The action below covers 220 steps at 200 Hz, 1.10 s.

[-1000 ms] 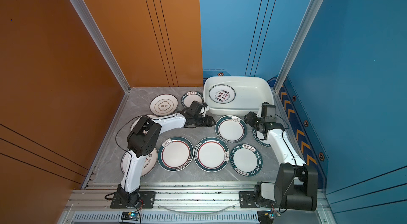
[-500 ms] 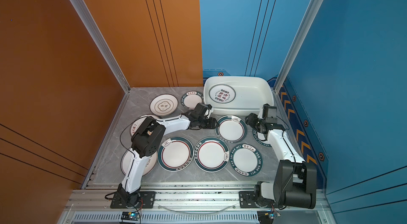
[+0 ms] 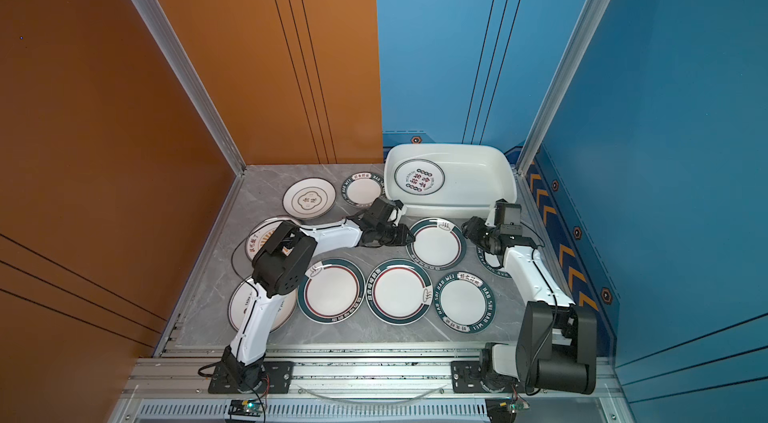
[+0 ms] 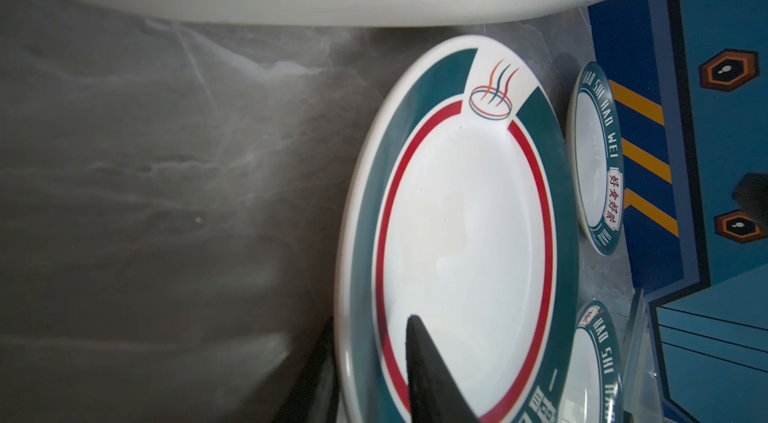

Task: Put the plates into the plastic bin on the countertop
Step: 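Grasp the edge of the steam-logo plate with the left gripper and tilt it up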

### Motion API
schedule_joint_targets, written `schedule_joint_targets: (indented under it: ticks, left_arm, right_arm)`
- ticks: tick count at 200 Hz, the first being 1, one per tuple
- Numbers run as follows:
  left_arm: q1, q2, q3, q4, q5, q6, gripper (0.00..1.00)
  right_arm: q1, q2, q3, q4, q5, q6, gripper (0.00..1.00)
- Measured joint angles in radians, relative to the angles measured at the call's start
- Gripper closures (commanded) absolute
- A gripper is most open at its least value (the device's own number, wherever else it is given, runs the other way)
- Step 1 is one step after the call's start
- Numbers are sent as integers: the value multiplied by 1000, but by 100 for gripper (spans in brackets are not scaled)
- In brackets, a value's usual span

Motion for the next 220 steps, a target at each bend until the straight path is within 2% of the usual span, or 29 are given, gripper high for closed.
schedule_joint_targets:
  ticks: [63, 141, 170, 220]
  left_arm:
    - [0, 1, -19, 21, 23, -24, 86]
    - [11, 0, -49, 125, 97, -91, 97]
    - [17, -21, -77, 159, 107, -109, 100]
    - [55, -69, -153, 176, 142, -129, 100]
  right_arm:
    - [0, 0, -4, 0, 0, 0, 42]
    - [0, -8, -36, -3, 0, 0, 42]
    - [-1, -21, -37, -4, 0, 0, 41]
    - [-8, -39, -40, -4, -20, -1, 38]
